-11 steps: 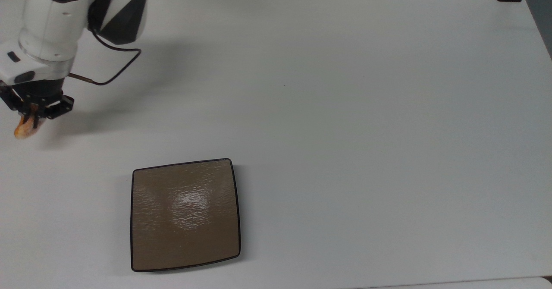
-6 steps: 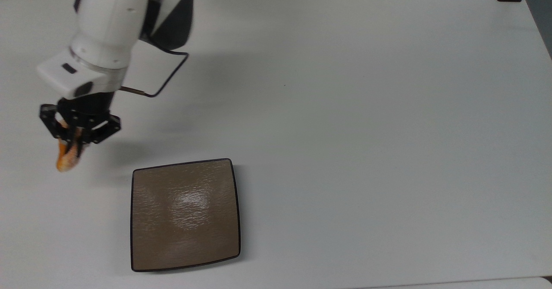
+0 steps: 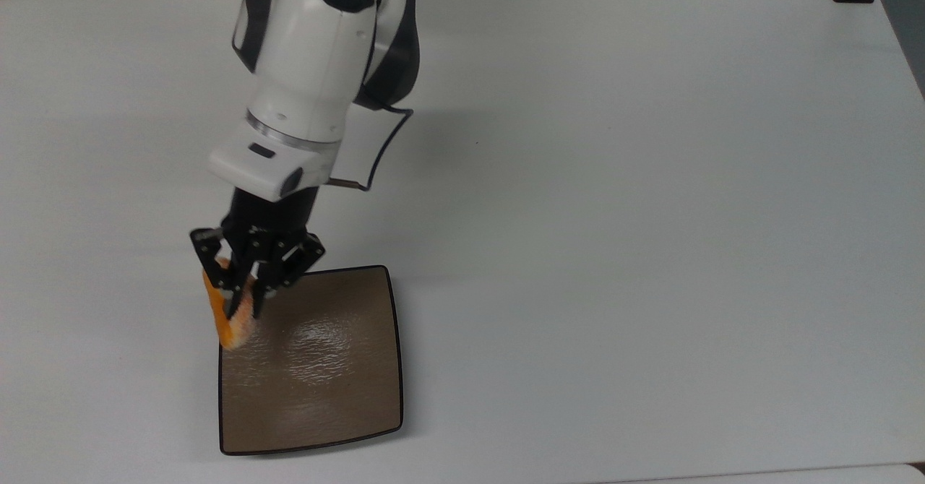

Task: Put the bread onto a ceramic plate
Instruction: 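Carry the bread roll over the dark square plate and release it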

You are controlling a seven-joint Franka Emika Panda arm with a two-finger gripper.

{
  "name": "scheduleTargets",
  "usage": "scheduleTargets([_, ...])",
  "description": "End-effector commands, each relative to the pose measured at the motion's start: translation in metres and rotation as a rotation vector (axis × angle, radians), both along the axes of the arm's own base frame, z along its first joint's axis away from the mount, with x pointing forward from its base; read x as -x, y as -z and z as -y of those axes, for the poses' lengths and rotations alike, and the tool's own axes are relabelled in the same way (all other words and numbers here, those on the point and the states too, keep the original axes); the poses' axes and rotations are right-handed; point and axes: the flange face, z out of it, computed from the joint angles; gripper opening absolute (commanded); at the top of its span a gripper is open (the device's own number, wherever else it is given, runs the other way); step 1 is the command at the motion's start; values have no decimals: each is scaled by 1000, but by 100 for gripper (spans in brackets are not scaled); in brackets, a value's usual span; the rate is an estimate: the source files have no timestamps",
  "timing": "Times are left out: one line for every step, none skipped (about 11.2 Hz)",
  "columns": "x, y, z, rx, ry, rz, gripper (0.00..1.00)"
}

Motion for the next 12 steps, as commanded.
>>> scheduleTargets([-10, 14, -1, 9, -32, 37, 100])
scheduleTargets([-10, 15, -3, 8, -34, 37, 100])
scheduleTargets([-10, 16, -10, 8, -43, 32, 100])
scheduleTargets([-10, 16, -13, 5, -42, 33, 100])
scheduleTargets([-10, 17, -13, -5, -31, 36, 100])
scheduleTargets([-10, 16, -13, -11, -24, 39, 100])
scheduleTargets([-10, 14, -13, -16, -17, 42, 100])
scheduleTargets([-9, 11, -12, -28, -1, 40, 100])
scheduleTargets([-7, 7, -8, -38, 39, 23, 100])
scheduleTargets([-4, 2, -5, -36, 79, -18, 100])
scheduleTargets([-1, 0, -2, -42, 114, -55, 100])
scheduleTargets([2, 1, -6, -69, 136, -92, 100])
